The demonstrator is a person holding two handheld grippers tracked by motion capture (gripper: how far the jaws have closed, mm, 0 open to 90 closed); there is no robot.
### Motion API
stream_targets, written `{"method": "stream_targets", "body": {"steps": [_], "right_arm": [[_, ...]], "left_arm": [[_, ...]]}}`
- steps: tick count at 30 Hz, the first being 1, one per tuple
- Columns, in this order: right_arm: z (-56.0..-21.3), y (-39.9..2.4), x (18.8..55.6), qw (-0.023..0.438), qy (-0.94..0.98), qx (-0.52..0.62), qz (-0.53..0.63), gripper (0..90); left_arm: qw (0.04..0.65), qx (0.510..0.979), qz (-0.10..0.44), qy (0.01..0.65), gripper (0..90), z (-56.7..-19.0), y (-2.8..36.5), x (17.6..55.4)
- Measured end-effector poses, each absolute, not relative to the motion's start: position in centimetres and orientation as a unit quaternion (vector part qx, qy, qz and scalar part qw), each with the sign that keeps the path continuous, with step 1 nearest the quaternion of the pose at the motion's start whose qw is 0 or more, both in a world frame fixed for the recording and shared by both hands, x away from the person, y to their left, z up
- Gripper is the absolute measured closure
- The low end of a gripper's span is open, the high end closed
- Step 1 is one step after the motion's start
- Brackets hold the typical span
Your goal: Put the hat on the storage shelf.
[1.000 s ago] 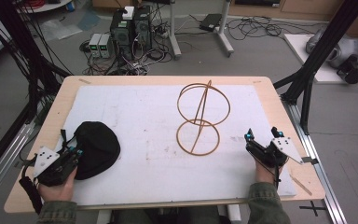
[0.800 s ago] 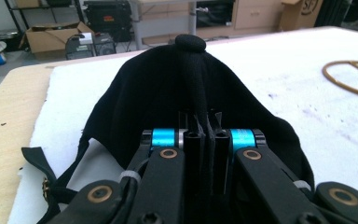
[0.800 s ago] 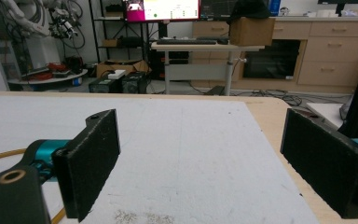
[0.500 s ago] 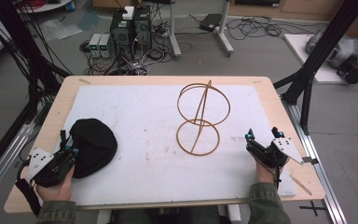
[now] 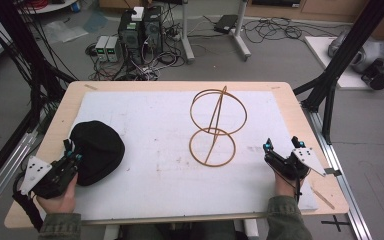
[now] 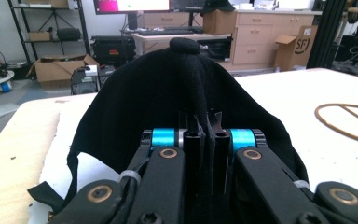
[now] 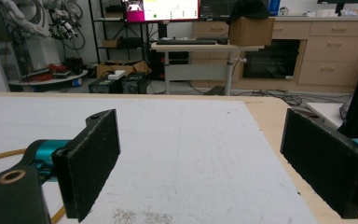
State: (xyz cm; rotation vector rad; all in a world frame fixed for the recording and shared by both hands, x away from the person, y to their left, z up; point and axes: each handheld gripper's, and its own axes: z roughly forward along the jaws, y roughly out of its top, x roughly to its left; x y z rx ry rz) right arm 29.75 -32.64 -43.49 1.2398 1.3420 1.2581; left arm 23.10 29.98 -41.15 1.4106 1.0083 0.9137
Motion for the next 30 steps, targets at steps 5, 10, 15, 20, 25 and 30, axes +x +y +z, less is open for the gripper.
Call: {"method": "stream_targets", "body": {"steps": [5, 10, 15, 20, 25, 30], "right_arm": [[-43.5, -32.7, 29.7, 0.447, 0.542, 0.499, 0.507, 11.2], [-43.5, -32.7, 29.7, 0.445, 0.543, 0.500, 0.508, 11.2], [-43.5, -32.7, 29.8, 0.444, 0.543, 0.499, 0.509, 11.2], [-43.5, -32.7, 29.7, 0.443, 0.544, 0.499, 0.509, 11.2], [-43.5, -33.0, 29.6, 0.447, 0.541, 0.499, 0.509, 11.3], [-43.5, -33.1, 29.7, 0.447, 0.543, 0.497, 0.509, 11.4]], "left_arm": [[0.572, 0.589, 0.395, 0.413, 87.6, -40.1, 29.6, 23.2], [0.581, 0.589, 0.392, 0.402, 87.6, -39.5, 29.2, 23.4], [0.587, 0.592, 0.389, 0.392, 87.6, -39.0, 28.8, 23.6], [0.598, 0.590, 0.389, 0.378, 87.6, -38.4, 28.3, 24.1], [0.610, 0.591, 0.386, 0.361, 87.6, -37.6, 27.9, 24.7], [0.628, 0.588, 0.376, 0.343, 87.6, -36.9, 27.4, 25.3]]}}
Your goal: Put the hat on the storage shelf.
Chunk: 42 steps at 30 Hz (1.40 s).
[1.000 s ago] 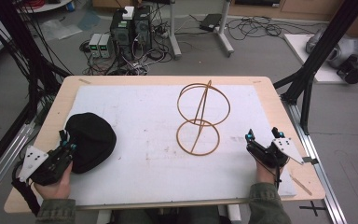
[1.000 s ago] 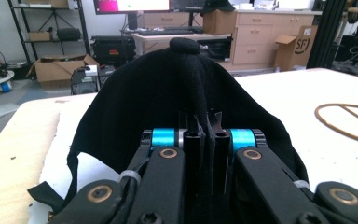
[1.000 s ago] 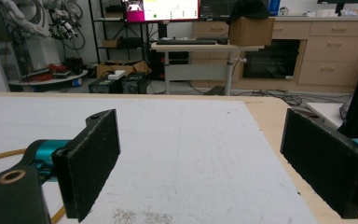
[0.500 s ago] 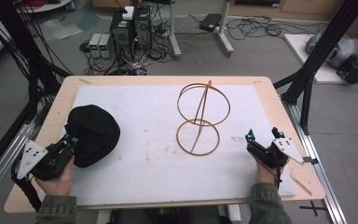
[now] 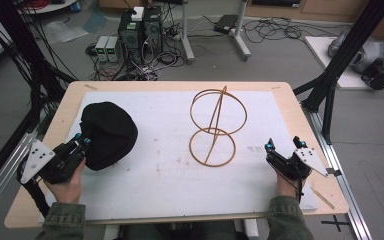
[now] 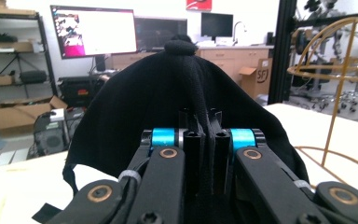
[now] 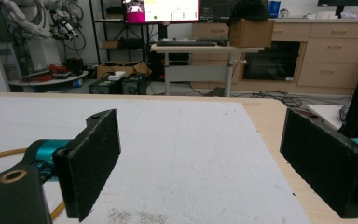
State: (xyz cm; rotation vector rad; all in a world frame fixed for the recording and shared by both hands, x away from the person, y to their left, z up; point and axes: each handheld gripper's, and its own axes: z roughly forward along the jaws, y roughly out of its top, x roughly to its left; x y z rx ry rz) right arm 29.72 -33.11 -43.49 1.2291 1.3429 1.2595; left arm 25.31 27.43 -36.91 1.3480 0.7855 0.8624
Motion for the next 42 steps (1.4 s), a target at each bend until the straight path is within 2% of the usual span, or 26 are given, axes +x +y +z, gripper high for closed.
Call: {"method": "stream_targets", "body": {"steps": [6, 15, 42], "right_arm": [[-43.5, -33.0, 29.7, 0.449, 0.548, 0.492, 0.507, 13.7], [-43.6, -33.0, 29.8, 0.449, 0.547, 0.495, 0.505, 13.0], [-43.7, -32.8, 29.9, 0.446, 0.555, 0.490, 0.503, 12.2]], "left_arm": [[0.651, 0.586, 0.361, 0.322, 87.6, -36.0, 26.7, 26.4], [0.692, 0.559, 0.338, 0.309, 87.6, -34.7, 25.1, 27.9], [0.725, 0.556, 0.305, 0.268, 87.5, -31.6, 20.4, 31.3]]}}
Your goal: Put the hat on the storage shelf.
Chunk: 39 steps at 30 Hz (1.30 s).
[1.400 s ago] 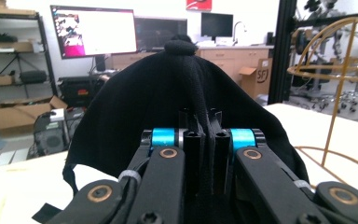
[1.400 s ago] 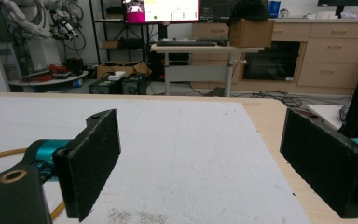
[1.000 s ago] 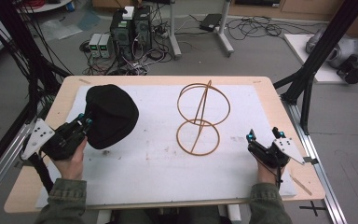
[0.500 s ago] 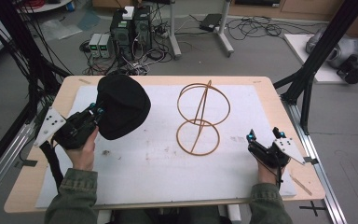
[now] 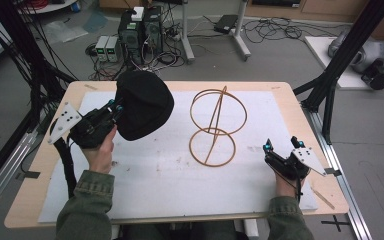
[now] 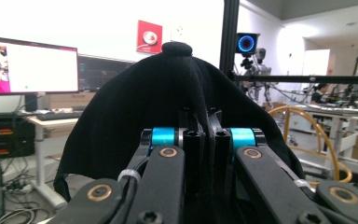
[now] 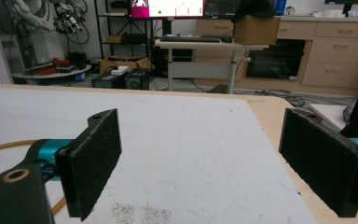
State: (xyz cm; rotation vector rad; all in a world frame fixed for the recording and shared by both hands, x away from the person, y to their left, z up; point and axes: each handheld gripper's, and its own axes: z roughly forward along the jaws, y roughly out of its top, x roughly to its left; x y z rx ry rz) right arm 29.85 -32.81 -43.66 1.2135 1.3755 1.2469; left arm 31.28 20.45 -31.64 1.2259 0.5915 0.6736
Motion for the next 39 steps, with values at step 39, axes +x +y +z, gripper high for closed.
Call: {"method": "stream_targets", "body": {"steps": [39], "right_arm": [[-43.7, -33.0, 29.9, 0.442, 0.561, 0.486, 0.503, 11.9]], "left_arm": [[0.772, 0.554, 0.231, 0.207, 87.5, -29.1, 12.1, 34.8]]}}
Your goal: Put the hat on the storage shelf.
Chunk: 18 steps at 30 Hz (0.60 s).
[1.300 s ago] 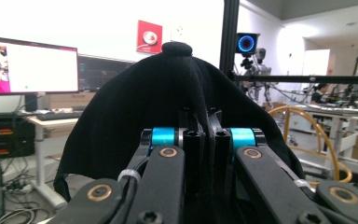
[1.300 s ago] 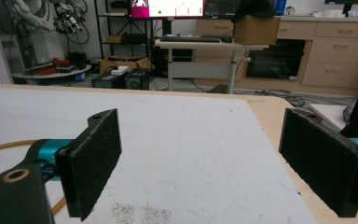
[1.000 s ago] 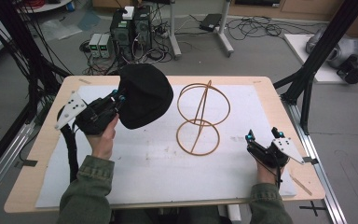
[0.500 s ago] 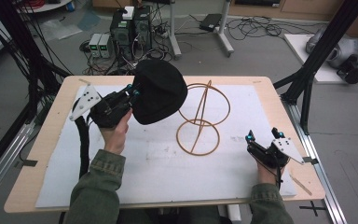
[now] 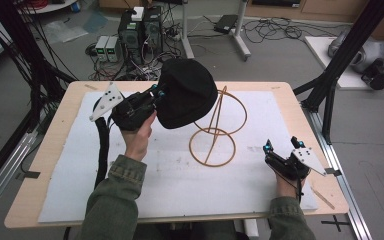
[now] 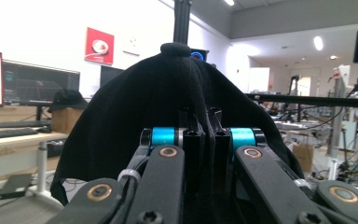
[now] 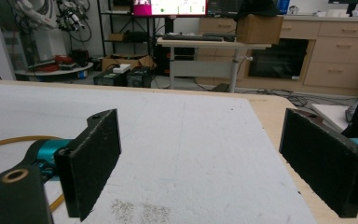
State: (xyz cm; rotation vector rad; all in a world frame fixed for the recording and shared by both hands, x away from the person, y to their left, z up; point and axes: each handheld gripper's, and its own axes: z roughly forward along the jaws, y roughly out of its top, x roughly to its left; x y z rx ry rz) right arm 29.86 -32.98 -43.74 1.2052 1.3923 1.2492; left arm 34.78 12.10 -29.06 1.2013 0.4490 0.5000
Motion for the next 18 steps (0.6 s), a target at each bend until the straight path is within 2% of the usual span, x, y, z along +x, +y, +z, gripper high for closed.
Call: {"method": "stream_targets", "body": {"steps": [18], "right_arm": [[-43.7, -33.0, 29.8, 0.436, 0.562, 0.483, 0.511, 12.0]], "left_arm": [[0.776, 0.565, 0.214, 0.180, 87.5, -27.3, 8.1, 35.7]]}}
